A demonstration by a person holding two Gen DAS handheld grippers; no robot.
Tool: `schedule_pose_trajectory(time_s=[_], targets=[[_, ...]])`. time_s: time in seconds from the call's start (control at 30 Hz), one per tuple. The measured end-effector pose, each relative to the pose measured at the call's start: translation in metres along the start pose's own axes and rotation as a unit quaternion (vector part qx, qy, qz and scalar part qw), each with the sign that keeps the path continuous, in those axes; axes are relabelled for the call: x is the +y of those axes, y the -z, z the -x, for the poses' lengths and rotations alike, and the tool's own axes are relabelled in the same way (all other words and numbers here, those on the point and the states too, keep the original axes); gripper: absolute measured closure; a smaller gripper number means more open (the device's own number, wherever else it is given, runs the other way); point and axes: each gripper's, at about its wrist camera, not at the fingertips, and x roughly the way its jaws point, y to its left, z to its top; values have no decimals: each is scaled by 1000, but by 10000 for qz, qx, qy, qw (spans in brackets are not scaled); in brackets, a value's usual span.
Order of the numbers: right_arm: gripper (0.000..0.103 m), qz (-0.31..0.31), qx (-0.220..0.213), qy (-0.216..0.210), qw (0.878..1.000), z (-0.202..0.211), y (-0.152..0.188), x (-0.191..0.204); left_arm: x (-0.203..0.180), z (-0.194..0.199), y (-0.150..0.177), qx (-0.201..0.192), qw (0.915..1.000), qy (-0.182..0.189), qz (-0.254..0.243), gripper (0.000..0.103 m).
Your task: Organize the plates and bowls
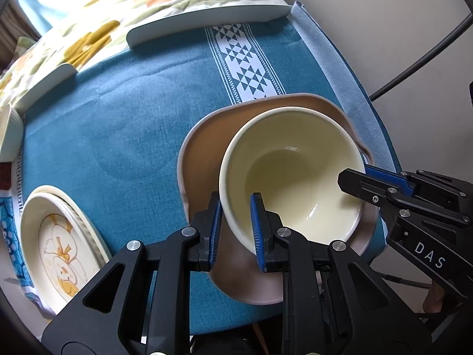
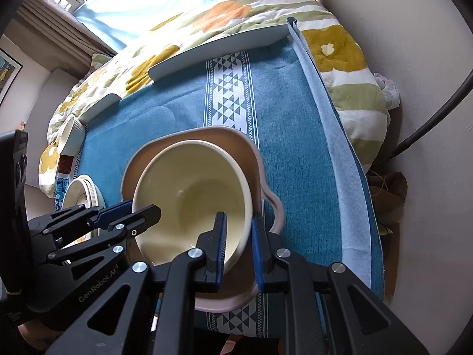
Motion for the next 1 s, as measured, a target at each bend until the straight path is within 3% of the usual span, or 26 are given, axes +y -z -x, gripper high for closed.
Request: schedule_pose_trajectory(time_s=[0.27, 0.53, 0.8, 1.0], targets=[[88, 38, 31, -7, 10000, -1, 0, 0, -1, 3, 0, -24, 10000, -18, 28, 86], [88, 60, -82, -86, 9999, 20, 5, 0, 2, 39, -2, -406, 9991, -17, 113, 86], [88, 427, -666, -204, 9967, 67, -3, 14, 16, 94, 1, -1043, 9936, -117, 425, 86], [88, 1176, -1056, -485, 9862, 90, -21, 55, 48, 141, 13, -1616, 9817, -316, 961, 86]])
